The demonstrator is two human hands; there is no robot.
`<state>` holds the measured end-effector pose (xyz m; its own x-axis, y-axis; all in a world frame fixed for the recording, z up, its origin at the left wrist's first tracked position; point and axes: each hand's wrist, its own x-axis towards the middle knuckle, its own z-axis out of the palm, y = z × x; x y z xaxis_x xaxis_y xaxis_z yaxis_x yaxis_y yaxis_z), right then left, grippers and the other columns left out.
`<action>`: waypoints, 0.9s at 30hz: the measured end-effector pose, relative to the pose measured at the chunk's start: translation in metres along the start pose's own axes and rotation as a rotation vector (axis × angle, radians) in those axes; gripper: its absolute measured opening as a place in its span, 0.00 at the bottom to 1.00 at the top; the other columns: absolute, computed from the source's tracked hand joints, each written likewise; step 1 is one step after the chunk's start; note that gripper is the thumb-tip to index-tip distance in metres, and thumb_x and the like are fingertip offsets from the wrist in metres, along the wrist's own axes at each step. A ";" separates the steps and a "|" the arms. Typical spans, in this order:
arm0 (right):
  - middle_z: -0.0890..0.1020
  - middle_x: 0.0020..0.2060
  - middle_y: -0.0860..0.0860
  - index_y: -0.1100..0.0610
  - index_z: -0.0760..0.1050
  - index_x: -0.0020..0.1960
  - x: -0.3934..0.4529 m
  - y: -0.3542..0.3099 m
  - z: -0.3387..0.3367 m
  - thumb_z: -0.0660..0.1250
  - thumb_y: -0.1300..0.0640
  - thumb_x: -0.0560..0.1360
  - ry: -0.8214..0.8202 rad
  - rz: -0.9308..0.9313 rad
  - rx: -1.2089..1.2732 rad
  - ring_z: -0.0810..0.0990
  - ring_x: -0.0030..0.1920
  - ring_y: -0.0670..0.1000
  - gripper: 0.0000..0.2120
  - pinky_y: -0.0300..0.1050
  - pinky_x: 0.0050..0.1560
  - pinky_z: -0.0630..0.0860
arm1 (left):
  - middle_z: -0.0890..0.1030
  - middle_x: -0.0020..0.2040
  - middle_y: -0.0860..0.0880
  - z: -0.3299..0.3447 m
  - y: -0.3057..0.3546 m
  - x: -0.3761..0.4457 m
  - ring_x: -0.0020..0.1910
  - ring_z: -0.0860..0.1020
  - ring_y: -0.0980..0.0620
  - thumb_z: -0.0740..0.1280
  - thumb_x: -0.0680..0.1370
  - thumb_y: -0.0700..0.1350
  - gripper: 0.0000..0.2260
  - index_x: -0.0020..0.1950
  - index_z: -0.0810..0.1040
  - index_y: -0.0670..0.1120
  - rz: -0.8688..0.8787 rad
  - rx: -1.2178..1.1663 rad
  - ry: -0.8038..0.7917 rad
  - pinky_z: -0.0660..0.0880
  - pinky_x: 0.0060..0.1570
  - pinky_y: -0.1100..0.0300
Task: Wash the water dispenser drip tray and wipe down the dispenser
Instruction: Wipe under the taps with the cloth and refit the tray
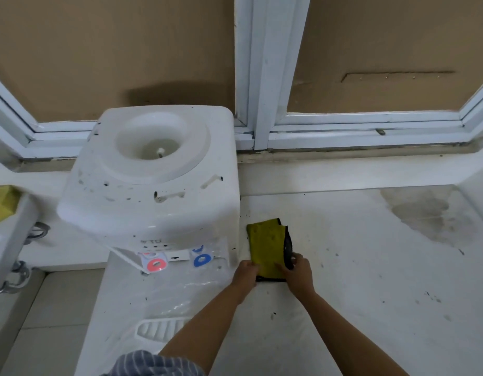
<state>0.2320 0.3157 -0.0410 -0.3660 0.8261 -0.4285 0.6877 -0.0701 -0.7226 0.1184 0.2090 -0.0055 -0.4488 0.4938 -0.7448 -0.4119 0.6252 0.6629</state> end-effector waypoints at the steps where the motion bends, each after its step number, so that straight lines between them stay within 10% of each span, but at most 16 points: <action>1: 0.79 0.54 0.56 0.59 0.73 0.63 0.000 -0.003 0.000 0.74 0.53 0.73 -0.014 0.005 0.001 0.78 0.49 0.53 0.22 0.42 0.45 0.76 | 0.74 0.42 0.48 0.001 0.002 0.001 0.38 0.72 0.53 0.61 0.80 0.43 0.02 0.47 0.73 0.47 0.001 -0.003 -0.003 0.70 0.35 0.63; 9: 0.73 0.31 0.59 0.63 0.71 0.38 -0.005 -0.012 0.004 0.71 0.59 0.74 -0.086 -0.043 0.309 0.73 0.34 0.53 0.12 0.41 0.33 0.68 | 0.80 0.55 0.44 0.003 0.004 0.009 0.51 0.79 0.47 0.64 0.79 0.52 0.15 0.59 0.77 0.43 -0.035 -0.075 -0.012 0.76 0.49 0.60; 15: 0.82 0.54 0.62 0.61 0.76 0.59 -0.034 -0.022 -0.011 0.61 0.56 0.80 -0.261 0.208 0.939 0.80 0.55 0.64 0.13 0.63 0.58 0.77 | 0.80 0.59 0.42 -0.007 0.000 -0.010 0.58 0.78 0.44 0.72 0.73 0.54 0.27 0.64 0.75 0.37 -0.061 -0.281 -0.037 0.75 0.61 0.54; 27: 0.80 0.61 0.62 0.60 0.76 0.65 -0.133 -0.038 0.018 0.62 0.43 0.79 -0.488 0.280 1.154 0.78 0.62 0.62 0.25 0.63 0.66 0.71 | 0.82 0.56 0.42 -0.065 -0.042 -0.078 0.55 0.80 0.42 0.74 0.72 0.49 0.22 0.63 0.77 0.44 0.002 -0.317 -0.156 0.78 0.57 0.50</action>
<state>0.2434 0.1980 0.0339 -0.6569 0.4323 -0.6177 -0.0715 -0.8513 -0.5197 0.1190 0.1052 0.0294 -0.3338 0.5966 -0.7298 -0.6478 0.4173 0.6374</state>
